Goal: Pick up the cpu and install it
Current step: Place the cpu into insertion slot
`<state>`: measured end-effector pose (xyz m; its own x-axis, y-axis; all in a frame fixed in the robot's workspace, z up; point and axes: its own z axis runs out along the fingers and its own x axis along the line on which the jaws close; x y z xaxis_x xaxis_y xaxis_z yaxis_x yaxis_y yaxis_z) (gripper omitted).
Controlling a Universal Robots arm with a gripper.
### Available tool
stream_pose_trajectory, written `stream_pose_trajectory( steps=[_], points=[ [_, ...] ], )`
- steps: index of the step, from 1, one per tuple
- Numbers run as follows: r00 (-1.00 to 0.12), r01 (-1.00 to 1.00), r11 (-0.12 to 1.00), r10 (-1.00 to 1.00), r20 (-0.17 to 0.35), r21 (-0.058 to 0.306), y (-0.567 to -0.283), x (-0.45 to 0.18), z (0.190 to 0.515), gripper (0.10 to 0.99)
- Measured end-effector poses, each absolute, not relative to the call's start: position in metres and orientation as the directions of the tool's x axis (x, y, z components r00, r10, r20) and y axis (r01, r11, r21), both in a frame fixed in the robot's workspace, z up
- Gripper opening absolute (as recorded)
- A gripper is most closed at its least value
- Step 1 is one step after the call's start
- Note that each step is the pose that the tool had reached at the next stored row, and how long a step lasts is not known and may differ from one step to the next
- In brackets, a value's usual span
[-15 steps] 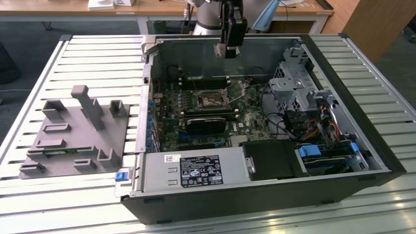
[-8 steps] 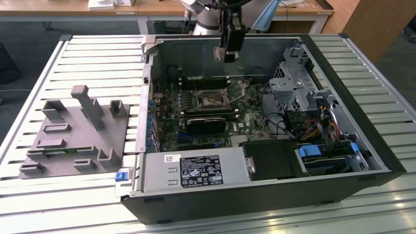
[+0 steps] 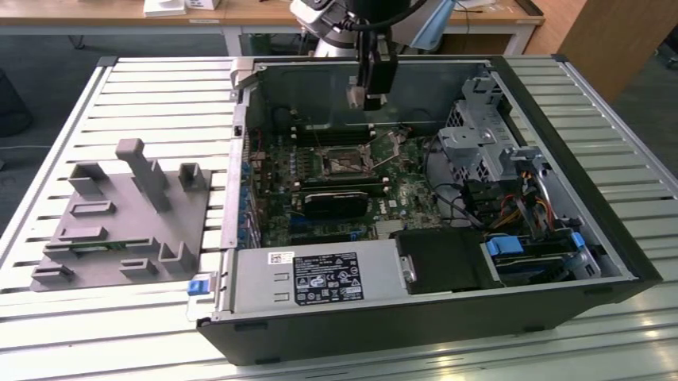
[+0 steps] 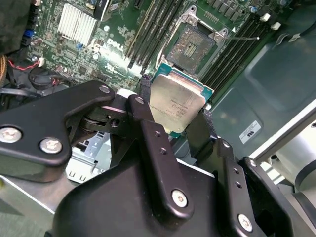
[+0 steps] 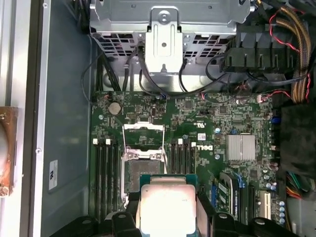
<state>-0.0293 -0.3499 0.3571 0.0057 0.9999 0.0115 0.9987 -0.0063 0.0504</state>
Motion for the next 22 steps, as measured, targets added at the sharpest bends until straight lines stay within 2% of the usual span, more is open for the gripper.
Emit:
stream_pose_trajectory(
  steps=[22],
  points=[
    [0.006,0.998,-0.006,1.000,0.009,0.057,-0.350,-0.038,0.345,0.533]
  ],
)
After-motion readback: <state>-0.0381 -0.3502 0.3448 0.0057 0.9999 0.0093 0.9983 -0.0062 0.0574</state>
